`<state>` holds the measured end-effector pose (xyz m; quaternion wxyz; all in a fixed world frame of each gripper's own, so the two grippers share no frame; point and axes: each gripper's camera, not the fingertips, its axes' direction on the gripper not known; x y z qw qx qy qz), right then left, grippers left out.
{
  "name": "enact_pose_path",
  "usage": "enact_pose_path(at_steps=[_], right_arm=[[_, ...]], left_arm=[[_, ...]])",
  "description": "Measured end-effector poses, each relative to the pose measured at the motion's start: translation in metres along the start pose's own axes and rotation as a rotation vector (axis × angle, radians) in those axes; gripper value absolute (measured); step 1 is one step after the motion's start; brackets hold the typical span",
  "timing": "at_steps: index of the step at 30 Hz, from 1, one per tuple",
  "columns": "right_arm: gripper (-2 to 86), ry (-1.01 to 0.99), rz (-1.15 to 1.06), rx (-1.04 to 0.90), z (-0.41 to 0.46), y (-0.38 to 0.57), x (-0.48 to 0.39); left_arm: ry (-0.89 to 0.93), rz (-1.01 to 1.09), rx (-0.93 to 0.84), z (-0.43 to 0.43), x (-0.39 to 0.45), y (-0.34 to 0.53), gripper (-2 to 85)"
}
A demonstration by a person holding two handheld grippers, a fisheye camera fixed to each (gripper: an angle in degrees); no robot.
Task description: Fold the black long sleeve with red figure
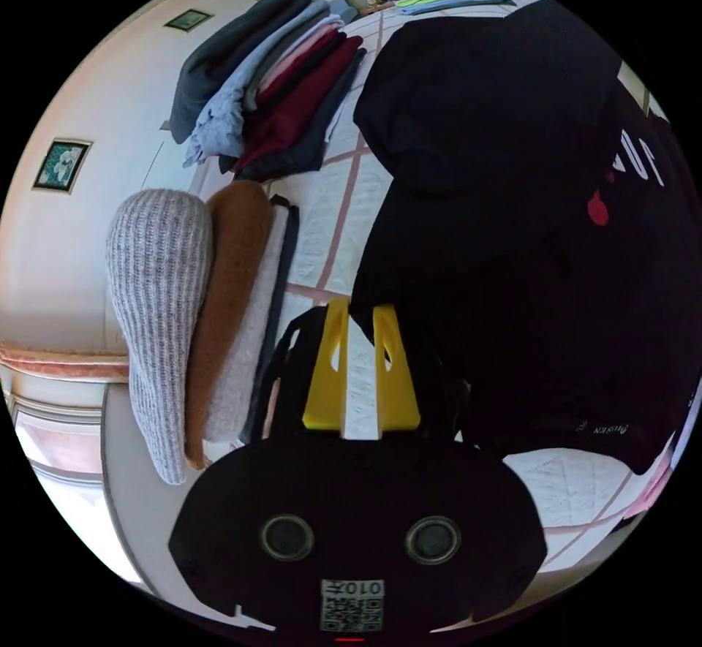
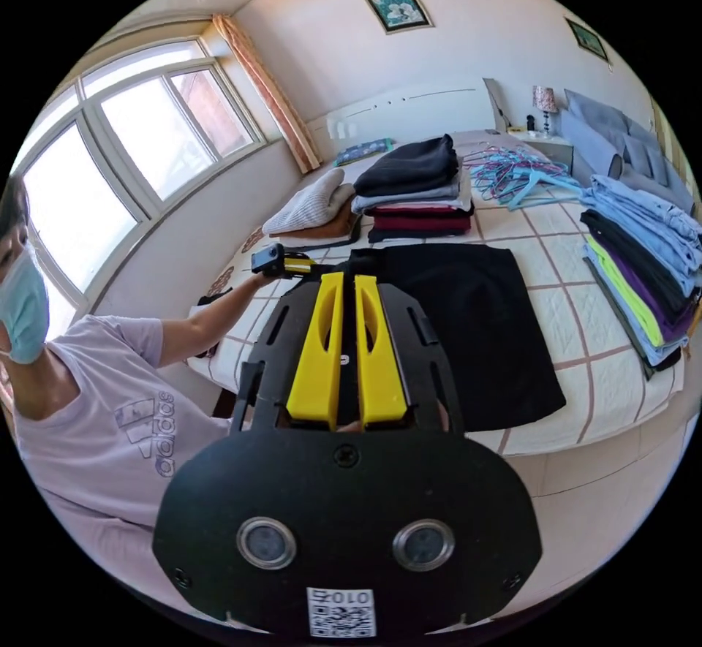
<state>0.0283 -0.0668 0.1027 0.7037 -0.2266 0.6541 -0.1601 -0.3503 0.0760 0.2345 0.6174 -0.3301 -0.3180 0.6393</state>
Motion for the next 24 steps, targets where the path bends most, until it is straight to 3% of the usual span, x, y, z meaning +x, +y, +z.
enact_pose_path(at_steps=[2,6,8,12,13,15,18,20,24], right_arm=[[4.8,-0.048,0.016,-0.002,0.004,-0.015,0.006],[4.8,-0.11,0.214,-0.115,0.032,-0.015,0.055],[5.0,-0.03,0.392,-0.261,0.073,0.001,0.099],[5.3,0.17,0.459,-0.374,0.121,0.021,0.126],[5.2,0.202,0.404,-0.333,0.121,0.022,0.118],[5.4,0.272,0.315,-0.247,0.113,0.021,0.101],[6.1,0.454,0.039,-0.188,0.103,0.02,0.059],[6.5,0.61,-0.308,-0.157,0.11,0.031,0.009],[7.3,0.798,-0.626,-0.195,0.143,0.048,-0.039]], left_arm=[[0.019,-0.032,-0.019,0.007,-0.014,0.008,1.5],[0.086,-0.319,0.011,0.019,-0.071,0.064,0.4],[0.198,-0.465,0.047,0.032,-0.097,0.097,0.2],[0.604,-0.913,0.225,0.085,-0.152,0.187,0.2],[0.706,-1.021,0.269,0.102,-0.159,0.21,0.2],[0.731,-1.049,0.281,0.112,-0.165,0.223,0.2],[0.616,-0.953,0.226,0.106,-0.175,0.216,0.2],[0.562,-0.899,0.181,0.104,-0.18,0.211,0.2],[0.538,-0.87,0.122,0.11,-0.196,0.214,0.2]])
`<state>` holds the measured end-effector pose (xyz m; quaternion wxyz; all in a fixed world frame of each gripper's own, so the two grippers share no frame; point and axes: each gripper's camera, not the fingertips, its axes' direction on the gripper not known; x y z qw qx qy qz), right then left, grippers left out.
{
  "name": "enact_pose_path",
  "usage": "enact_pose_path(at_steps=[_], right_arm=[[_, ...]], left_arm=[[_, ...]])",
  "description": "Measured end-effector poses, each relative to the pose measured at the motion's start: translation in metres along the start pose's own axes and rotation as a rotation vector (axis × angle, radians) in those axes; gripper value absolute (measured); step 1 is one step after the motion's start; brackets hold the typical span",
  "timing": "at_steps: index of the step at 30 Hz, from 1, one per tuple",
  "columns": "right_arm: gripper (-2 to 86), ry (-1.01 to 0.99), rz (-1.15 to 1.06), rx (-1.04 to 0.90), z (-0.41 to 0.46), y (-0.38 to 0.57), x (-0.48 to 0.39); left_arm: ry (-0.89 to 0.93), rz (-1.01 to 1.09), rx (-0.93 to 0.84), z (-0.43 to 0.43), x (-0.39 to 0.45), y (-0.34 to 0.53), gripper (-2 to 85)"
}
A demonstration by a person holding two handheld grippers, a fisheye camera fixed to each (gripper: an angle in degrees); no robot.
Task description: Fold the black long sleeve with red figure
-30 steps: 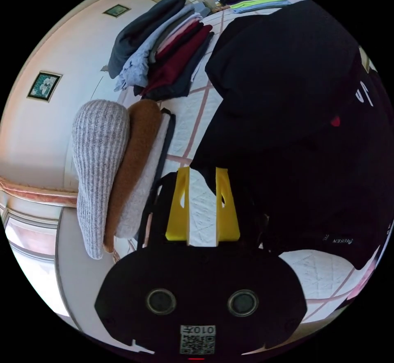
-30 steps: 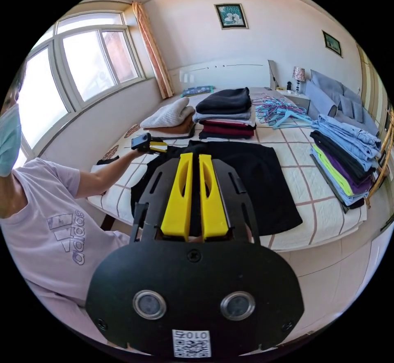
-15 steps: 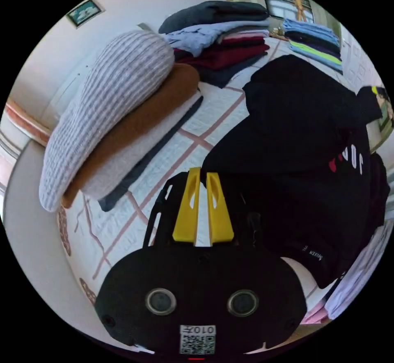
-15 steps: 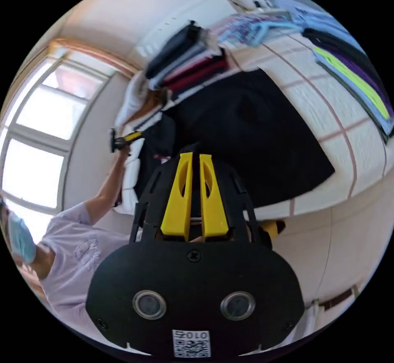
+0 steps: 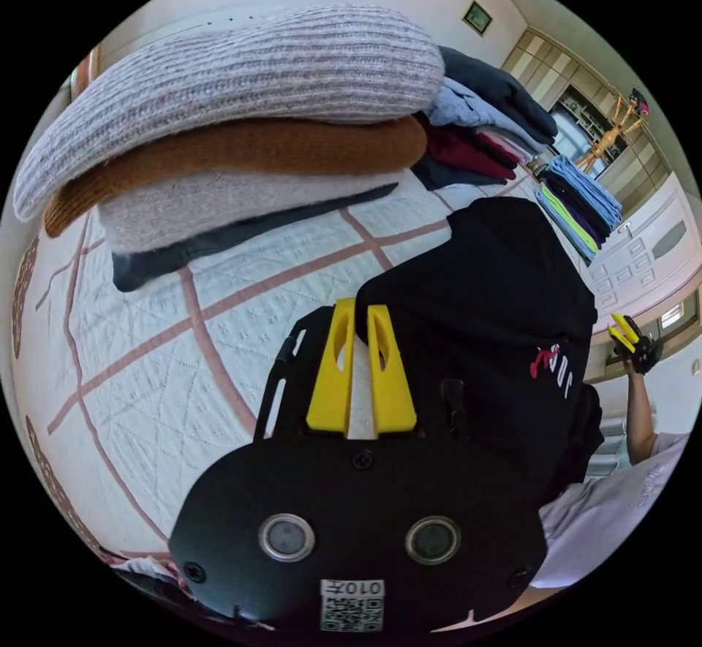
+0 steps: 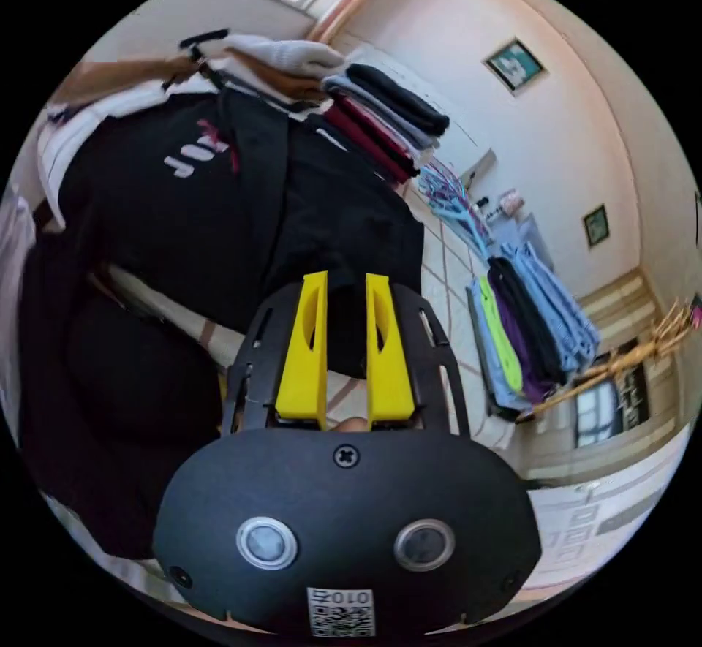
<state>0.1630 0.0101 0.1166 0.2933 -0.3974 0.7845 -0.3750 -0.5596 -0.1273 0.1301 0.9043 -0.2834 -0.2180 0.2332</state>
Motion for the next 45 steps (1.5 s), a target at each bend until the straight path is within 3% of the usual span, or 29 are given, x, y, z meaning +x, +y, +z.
enact_pose_path(at_steps=[8,15,18,20,23,26,31,36,39,42,44,45], right_arm=[[9.8,-0.106,-0.299,-0.116,0.042,-0.044,-0.008],[5.4,-0.199,-0.298,-0.129,0.071,-0.081,0.036],[3.6,-0.32,-0.206,-0.139,0.056,-0.108,0.083],[3.2,-0.653,-0.074,-0.156,0.035,-0.133,0.15],[3.0,-0.977,0.068,-0.211,0.049,-0.145,0.229],[2.8,-1.082,0.278,-0.302,0.107,-0.14,0.283],[2.9,-1.214,0.496,-0.494,0.235,-0.103,0.283],[3.3,-1.254,0.622,-0.369,0.259,-0.082,0.282],[4.3,-1.427,0.67,-0.174,0.248,-0.072,0.292],[6.4,-1.266,0.798,-0.181,0.247,-0.061,0.301],[11.4,-0.953,0.838,-0.265,0.247,-0.055,0.297],[11.9,-0.921,0.842,-0.249,0.244,-0.054,0.295]], left_arm=[[-0.027,-0.011,-0.013,0.0,-0.026,-0.005,0.3],[-0.002,-0.045,0.003,-0.005,-0.051,-0.001,0.3],[0.087,-0.163,0.02,-0.01,-0.074,0.005,0.3],[0.102,-0.185,0.015,-0.01,-0.08,0.008,0.3],[0.063,-0.166,0.0,-0.01,-0.076,0.006,0.3],[0.048,-0.176,-0.007,-0.008,-0.073,0.007,0.3],[0.042,-0.167,0.01,-0.01,-0.066,0.016,0.6],[0.027,-0.166,0.048,-0.019,-0.052,0.026,1.7],[0.047,-0.164,0.026,-0.019,-0.038,0.04,4.3],[0.046,-0.141,-0.029,-0.027,-0.023,0.056,10.3],[-0.002,-0.155,-0.014,-0.044,-0.014,0.07,14.8],[-0.036,-0.155,-0.004,-0.055,-0.006,0.08,17.3]])
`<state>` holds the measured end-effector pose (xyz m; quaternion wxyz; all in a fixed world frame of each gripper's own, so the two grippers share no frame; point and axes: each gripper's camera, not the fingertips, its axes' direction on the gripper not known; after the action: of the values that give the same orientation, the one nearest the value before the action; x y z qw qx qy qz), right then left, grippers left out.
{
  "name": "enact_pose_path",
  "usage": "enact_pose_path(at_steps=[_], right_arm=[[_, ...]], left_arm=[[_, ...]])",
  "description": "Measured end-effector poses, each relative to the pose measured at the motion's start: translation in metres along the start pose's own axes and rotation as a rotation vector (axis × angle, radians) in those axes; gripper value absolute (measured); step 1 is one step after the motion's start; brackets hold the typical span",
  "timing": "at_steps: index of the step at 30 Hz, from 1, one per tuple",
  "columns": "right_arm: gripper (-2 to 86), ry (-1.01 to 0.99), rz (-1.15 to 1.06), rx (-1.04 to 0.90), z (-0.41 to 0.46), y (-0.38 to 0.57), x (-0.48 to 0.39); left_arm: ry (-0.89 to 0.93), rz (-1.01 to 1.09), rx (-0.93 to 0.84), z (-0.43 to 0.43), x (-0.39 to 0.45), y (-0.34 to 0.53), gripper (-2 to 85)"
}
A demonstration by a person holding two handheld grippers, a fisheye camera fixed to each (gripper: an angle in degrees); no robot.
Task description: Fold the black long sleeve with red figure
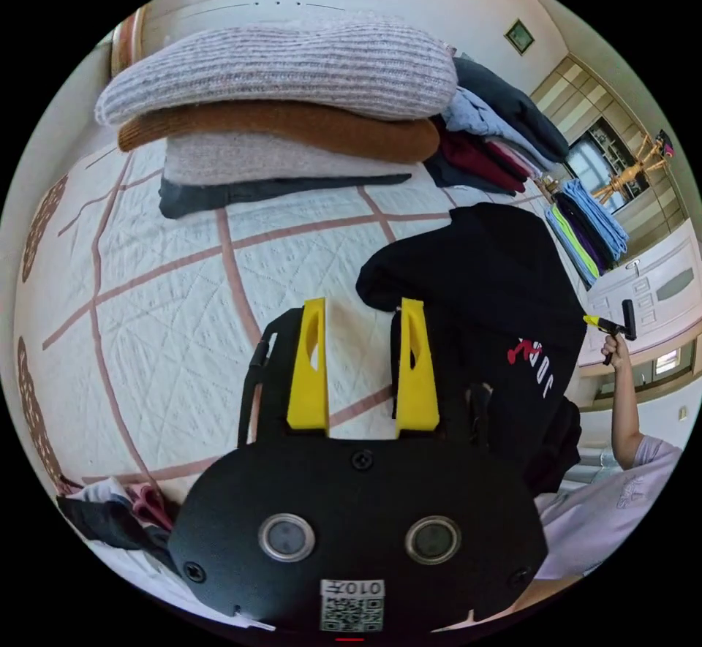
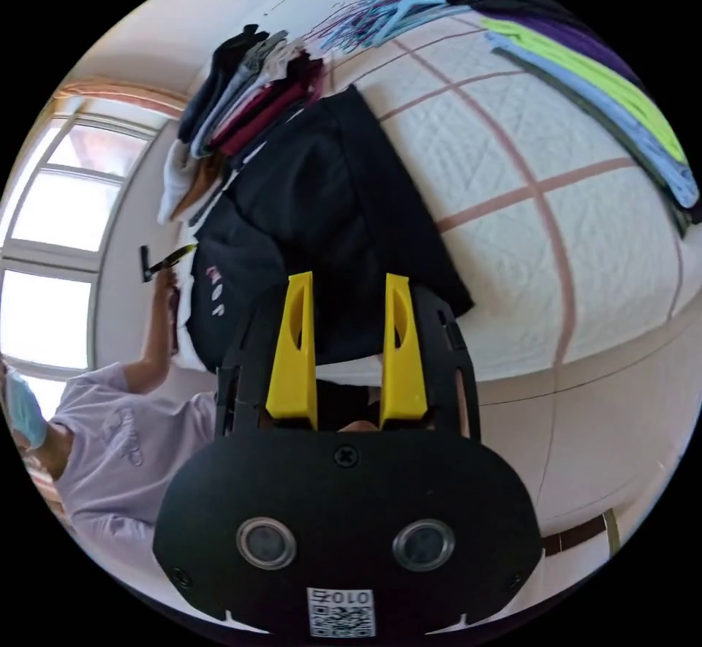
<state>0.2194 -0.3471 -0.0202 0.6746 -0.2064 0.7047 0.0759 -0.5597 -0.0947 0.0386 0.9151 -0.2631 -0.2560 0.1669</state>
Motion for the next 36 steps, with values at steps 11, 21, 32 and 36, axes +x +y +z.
enact_pose_path(at_steps=[11,21,32,36], right_arm=[[12.1,0.15,0.039,0.119,0.12,0.083,-0.079],[4.1,0.149,0.16,0.064,0.158,0.123,-0.055],[8.8,0.266,0.041,0.388,0.147,0.315,-0.004],[9.5,0.315,0.117,0.407,0.17,0.425,0.026]], left_arm=[[-0.173,0.257,0.146,-0.016,0.159,0.035,13.8],[0.016,0.426,0.12,0.022,0.319,0.113,8.5],[0.202,0.698,0.115,0.013,0.437,0.208,9.5],[0.458,0.953,-0.022,0.029,0.518,0.261,10.5]])
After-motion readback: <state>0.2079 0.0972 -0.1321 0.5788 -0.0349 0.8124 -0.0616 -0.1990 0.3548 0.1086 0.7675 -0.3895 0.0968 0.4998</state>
